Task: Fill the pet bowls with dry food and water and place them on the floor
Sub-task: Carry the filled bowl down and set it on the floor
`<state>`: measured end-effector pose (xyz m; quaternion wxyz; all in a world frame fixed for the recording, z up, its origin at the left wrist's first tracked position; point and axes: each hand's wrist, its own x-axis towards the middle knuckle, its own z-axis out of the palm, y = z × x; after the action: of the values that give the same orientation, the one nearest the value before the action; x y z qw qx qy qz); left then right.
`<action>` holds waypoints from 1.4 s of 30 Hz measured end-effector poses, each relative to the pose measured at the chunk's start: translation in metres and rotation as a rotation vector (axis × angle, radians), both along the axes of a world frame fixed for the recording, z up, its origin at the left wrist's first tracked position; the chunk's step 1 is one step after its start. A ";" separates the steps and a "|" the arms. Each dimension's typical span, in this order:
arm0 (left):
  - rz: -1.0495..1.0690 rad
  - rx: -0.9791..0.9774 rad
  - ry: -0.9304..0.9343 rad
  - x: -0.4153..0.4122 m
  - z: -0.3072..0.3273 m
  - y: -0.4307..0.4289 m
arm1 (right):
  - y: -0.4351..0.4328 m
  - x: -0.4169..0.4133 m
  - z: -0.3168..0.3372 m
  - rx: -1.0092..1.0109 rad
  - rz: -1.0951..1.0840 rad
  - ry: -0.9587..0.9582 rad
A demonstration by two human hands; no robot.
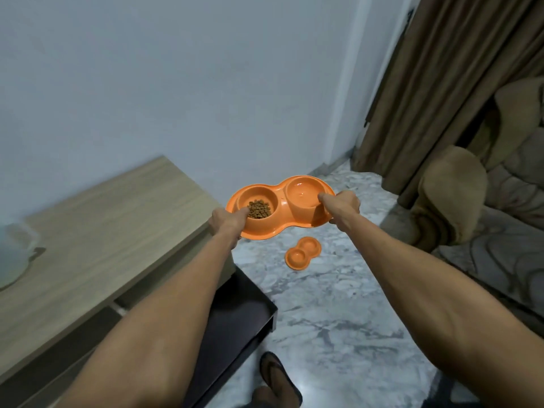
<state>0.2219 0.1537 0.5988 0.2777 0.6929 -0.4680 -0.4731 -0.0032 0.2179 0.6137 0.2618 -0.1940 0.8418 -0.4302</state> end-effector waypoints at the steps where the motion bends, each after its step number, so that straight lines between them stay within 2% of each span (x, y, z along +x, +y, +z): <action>1: -0.003 0.000 0.008 -0.016 -0.004 -0.011 | -0.010 -0.015 -0.002 -0.003 -0.006 0.009; 8: 0.041 0.051 -0.001 -0.110 -0.035 -0.085 | -0.086 -0.108 -0.032 0.030 -0.002 0.062; 12: 0.089 0.082 -0.043 -0.143 -0.067 -0.120 | -0.126 -0.143 -0.065 0.072 0.012 0.028; 20: 0.226 0.128 -0.096 -0.187 -0.168 -0.180 | -0.218 -0.190 -0.182 0.142 0.143 -0.016; 25: 0.396 0.144 -0.136 -0.201 -0.275 -0.216 | -0.280 -0.206 -0.297 0.187 0.263 -0.045; 30: 0.496 0.176 -0.190 -0.194 -0.417 -0.235 | -0.321 -0.200 -0.437 0.225 0.361 -0.073; 36: 0.605 0.240 -0.251 -0.168 -0.579 -0.242 | -0.335 -0.173 -0.612 0.264 0.448 -0.097; 42: 0.698 0.351 -0.277 -0.139 -0.723 -0.226 | -0.335 -0.149 -0.750 0.345 0.577 -0.020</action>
<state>0.0826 -0.0723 -0.1244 0.2332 0.9039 -0.1502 -0.3255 -0.1526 -0.1172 -0.1363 0.4098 -0.3729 0.8102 -0.1913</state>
